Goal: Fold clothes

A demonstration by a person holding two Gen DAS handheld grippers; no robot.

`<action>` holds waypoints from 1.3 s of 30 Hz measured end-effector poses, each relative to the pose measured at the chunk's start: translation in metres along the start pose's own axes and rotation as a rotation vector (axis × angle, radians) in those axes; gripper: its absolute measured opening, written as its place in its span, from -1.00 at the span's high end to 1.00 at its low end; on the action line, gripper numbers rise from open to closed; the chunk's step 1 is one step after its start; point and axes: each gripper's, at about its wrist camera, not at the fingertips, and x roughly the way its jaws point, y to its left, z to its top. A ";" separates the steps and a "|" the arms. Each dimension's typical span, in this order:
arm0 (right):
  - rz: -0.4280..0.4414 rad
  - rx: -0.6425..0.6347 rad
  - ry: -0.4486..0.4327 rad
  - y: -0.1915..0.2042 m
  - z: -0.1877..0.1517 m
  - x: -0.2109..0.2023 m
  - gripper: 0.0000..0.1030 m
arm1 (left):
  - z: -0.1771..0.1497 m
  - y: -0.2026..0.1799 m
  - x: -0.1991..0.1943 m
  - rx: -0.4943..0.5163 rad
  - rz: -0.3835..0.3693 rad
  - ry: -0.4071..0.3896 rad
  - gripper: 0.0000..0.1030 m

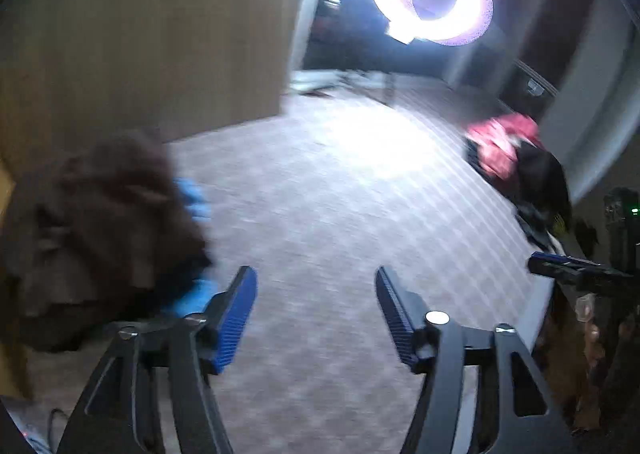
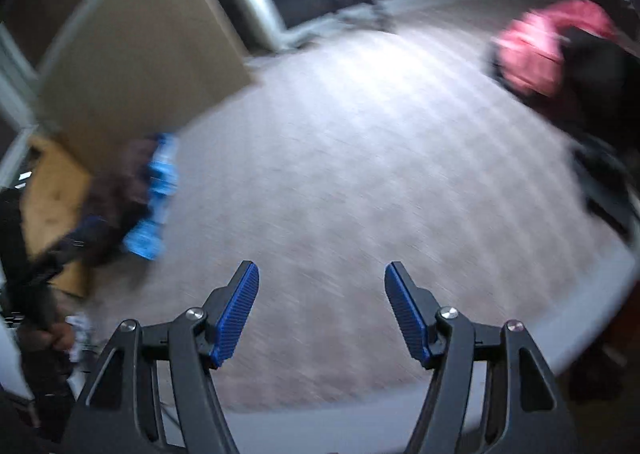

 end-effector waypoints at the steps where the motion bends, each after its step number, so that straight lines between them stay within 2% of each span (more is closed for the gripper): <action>1: -0.016 0.008 0.003 -0.008 -0.006 -0.006 -0.26 | -0.002 -0.014 0.001 0.016 -0.010 0.011 -0.21; 4: -0.047 -0.017 -0.016 -0.007 -0.017 -0.023 -0.26 | -0.012 -0.040 0.001 0.028 0.008 0.007 -0.21; 8: -0.122 -0.126 -0.129 0.014 -0.020 -0.057 -0.27 | -0.030 -0.056 -0.024 -0.007 0.043 -0.002 -0.27; 10: -0.143 -0.188 -0.169 0.024 -0.021 -0.071 -0.31 | -0.036 -0.060 -0.032 -0.022 0.083 -0.004 -0.33; 12: -0.150 -0.245 -0.200 0.030 -0.025 -0.085 -0.32 | -0.050 -0.066 -0.053 -0.063 0.157 -0.018 -0.36; 14: -0.138 -0.304 -0.226 0.035 -0.032 -0.096 -0.32 | -0.063 -0.068 -0.066 -0.112 0.204 -0.028 -0.47; 20: -0.031 -0.430 -0.248 0.029 -0.071 -0.126 -0.33 | -0.122 -0.109 -0.121 -0.256 0.360 -0.090 -0.47; 22: -0.006 -0.472 -0.252 0.025 -0.086 -0.137 -0.33 | -0.139 -0.123 -0.134 -0.294 0.388 -0.087 -0.47; 27: 0.037 -0.530 -0.270 0.017 -0.124 -0.164 -0.33 | -0.183 -0.168 -0.161 -0.350 0.411 -0.082 -0.47; 30: 0.053 -0.548 -0.284 0.016 -0.139 -0.179 -0.33 | -0.199 -0.186 -0.175 -0.360 0.413 -0.083 -0.47; 35: 0.054 -0.567 -0.331 0.016 -0.155 -0.200 -0.33 | -0.212 -0.208 -0.199 -0.362 0.435 -0.127 -0.47; 39: 0.068 -0.578 -0.337 0.018 -0.163 -0.207 -0.34 | -0.219 -0.214 -0.210 -0.372 0.437 -0.146 -0.47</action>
